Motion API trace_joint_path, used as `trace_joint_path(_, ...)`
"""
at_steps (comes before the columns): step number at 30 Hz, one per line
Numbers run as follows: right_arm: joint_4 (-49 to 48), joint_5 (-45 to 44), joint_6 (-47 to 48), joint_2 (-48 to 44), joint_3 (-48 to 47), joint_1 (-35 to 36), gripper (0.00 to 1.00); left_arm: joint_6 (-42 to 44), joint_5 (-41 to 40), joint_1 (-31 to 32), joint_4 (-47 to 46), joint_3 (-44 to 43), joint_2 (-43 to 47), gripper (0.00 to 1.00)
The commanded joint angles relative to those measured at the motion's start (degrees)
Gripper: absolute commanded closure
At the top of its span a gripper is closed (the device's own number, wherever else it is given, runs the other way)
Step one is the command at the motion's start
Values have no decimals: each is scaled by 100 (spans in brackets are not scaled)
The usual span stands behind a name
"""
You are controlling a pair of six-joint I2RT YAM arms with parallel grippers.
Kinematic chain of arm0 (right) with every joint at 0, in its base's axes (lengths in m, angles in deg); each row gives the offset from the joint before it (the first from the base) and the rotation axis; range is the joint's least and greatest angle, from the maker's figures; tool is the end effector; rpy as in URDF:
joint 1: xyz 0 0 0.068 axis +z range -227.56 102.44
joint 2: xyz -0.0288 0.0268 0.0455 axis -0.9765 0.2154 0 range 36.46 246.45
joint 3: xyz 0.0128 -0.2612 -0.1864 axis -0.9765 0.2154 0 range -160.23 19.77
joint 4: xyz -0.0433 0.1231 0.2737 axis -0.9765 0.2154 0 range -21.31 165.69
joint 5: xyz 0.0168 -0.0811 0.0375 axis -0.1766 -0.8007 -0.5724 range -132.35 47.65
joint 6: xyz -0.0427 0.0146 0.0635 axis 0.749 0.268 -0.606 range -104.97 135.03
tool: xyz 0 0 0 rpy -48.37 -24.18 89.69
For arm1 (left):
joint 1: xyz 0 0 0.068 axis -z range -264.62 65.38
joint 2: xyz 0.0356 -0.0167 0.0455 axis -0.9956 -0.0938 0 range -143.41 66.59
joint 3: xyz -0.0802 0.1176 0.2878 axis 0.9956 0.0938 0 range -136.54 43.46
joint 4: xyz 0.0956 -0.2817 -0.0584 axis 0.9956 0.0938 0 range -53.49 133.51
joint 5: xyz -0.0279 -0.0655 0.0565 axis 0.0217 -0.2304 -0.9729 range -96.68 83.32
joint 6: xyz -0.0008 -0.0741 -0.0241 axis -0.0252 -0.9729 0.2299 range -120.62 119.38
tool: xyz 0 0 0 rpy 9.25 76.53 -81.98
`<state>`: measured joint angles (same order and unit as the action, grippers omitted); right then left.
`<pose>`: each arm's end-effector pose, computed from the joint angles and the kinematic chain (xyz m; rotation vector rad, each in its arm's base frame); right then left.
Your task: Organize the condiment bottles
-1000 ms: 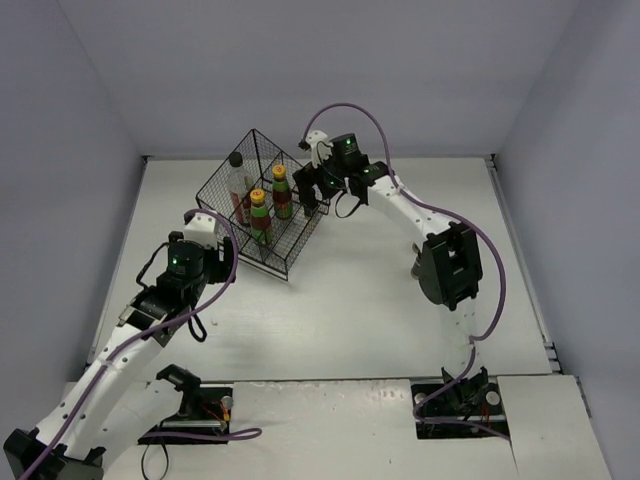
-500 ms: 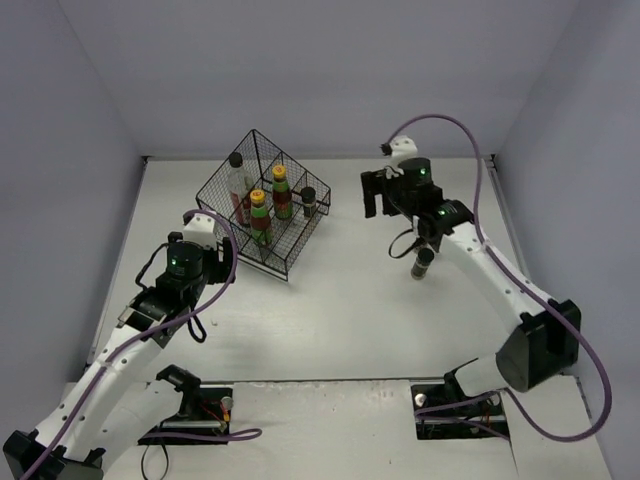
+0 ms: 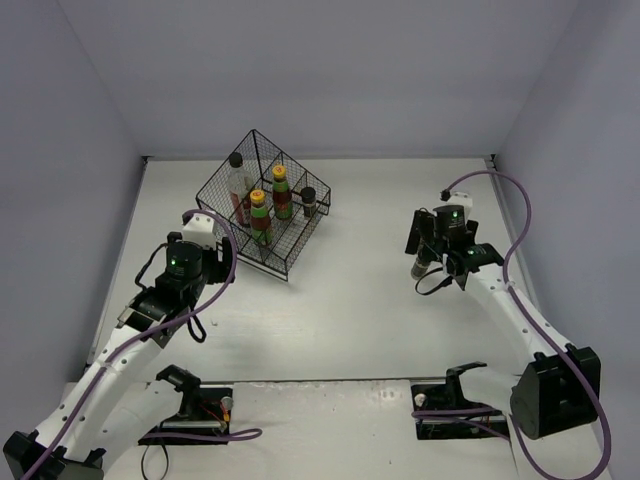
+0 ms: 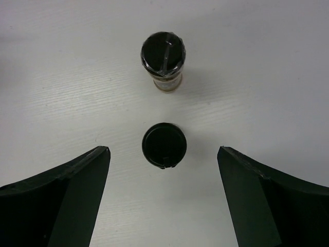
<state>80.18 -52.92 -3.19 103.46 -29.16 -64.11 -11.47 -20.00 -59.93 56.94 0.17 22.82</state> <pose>0.3065 0.0608 0.3008 0.1983 2.0709 0.1452 0.1996 -0.0750 0.3385 0.0783 1.9285 -0.1904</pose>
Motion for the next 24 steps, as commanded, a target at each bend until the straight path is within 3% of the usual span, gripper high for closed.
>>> trace_joint_path(1,-207,-113,-191,-65,198,-159,12,39,-21,-34,-276,-127,-18,29)
trace_joint_path(8,-638,230,-147,356,489,-308,17,31,-4,-34,-285,-136,-53,29)
trace_joint_path(14,-972,511,-33,594,542,-317,35,39,-13,-34,-285,-127,-70,29)
trace_joint_path(17,-1061,652,64,612,551,-317,57,39,-13,-34,-285,-127,-70,29)
trace_joint_path(18,-1078,679,99,612,560,-317,75,39,-13,-34,-293,-127,-70,29)
trace_joint_path(20,-1087,723,134,560,551,-308,97,39,-13,-34,-285,-127,-70,29)
trace_joint_path(24,-1096,1004,327,428,403,6,100,39,-4,-34,-302,-127,-79,29)
